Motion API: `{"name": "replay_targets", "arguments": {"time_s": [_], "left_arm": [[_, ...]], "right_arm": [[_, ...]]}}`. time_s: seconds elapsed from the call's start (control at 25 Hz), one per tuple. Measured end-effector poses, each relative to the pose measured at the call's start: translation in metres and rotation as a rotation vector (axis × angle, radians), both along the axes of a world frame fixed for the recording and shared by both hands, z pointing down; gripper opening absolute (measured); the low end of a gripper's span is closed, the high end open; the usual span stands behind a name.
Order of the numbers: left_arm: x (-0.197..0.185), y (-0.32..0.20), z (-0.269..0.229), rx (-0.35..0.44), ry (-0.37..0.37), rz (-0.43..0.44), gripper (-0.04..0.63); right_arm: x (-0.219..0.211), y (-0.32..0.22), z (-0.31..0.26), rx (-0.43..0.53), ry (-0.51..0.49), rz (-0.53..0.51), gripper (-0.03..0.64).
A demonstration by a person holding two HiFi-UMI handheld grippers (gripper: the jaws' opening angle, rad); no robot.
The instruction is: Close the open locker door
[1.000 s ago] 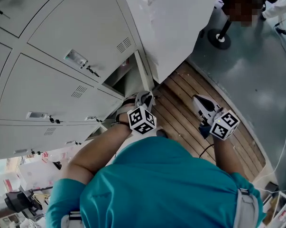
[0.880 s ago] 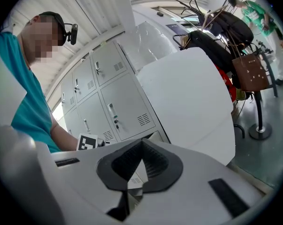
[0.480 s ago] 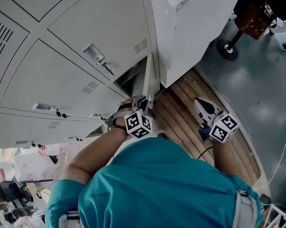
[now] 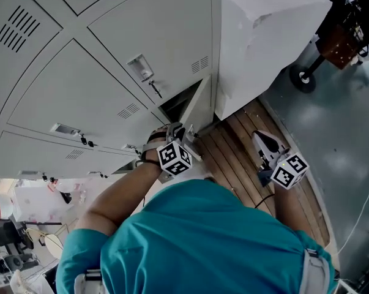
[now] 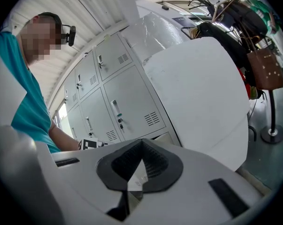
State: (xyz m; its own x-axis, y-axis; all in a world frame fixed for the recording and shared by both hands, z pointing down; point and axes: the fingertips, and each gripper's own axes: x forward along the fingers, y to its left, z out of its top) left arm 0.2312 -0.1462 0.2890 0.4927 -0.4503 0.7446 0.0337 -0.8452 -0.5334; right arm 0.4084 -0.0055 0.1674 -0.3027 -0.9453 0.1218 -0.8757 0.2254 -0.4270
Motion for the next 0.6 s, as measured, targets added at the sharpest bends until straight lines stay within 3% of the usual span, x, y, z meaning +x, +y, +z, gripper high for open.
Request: {"name": "replay_targets", "arguments": {"time_s": [0.28,0.44,0.6], "left_arm": [[-0.02,-0.036,0.001,0.027,-0.033,-0.08,0.072],[-0.025,-0.047,-0.007,0.034,0.0,-0.132,0.072],[-0.019,-0.044,-0.006,0.035,0.001,-0.114,0.072]], "right_arm": [[-0.002,-0.007,-0.002,-0.004,0.006,-0.011,-0.002],[-0.001,-0.007,-0.003,-0.005,0.01,-0.01,-0.002],[-0.002,-0.005,-0.002,-0.008,0.01,-0.011,-0.002]]}}
